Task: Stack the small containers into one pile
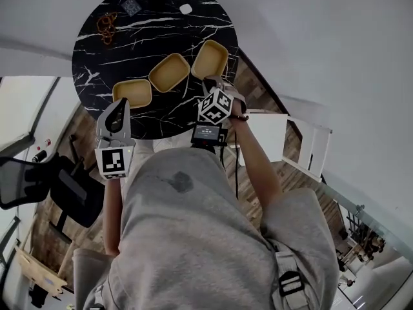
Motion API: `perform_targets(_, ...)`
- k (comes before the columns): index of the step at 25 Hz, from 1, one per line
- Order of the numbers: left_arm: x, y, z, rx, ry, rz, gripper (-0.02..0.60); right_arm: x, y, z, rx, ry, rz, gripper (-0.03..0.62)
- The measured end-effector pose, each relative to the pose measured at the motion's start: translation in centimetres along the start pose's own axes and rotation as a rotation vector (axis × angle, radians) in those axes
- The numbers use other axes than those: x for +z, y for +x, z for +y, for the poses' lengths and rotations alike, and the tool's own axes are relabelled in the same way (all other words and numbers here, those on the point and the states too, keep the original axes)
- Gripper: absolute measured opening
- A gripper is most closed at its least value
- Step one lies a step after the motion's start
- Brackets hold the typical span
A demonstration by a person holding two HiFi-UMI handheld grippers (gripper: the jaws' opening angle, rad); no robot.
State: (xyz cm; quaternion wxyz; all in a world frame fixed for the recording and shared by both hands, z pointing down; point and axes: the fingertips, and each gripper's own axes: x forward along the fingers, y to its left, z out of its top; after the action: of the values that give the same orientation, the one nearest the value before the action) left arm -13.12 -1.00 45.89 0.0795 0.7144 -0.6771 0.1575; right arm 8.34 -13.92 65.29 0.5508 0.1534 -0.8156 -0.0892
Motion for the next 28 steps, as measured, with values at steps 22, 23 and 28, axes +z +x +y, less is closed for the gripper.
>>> perform_targets(22, -1.6, 1.3, 4.5, -0.548, 0.182, -0.049, 0.000, 11.5, 1.9, 9.5, -0.148, 0.350, 0.119, 0.026)
perform_targets(23, -1.7, 1.5, 4.8, -0.552, 0.182, -0.050, 0.000, 11.8, 2.4, 9.6, -0.157, 0.348, 0.129, 0.026)
perform_targets(28, -2.4, 2.3, 5.2, -0.562, 0.195, -0.038, 0.000, 12.0, 4.6, 10.4, -0.178, 0.353, 0.200, 0.026)
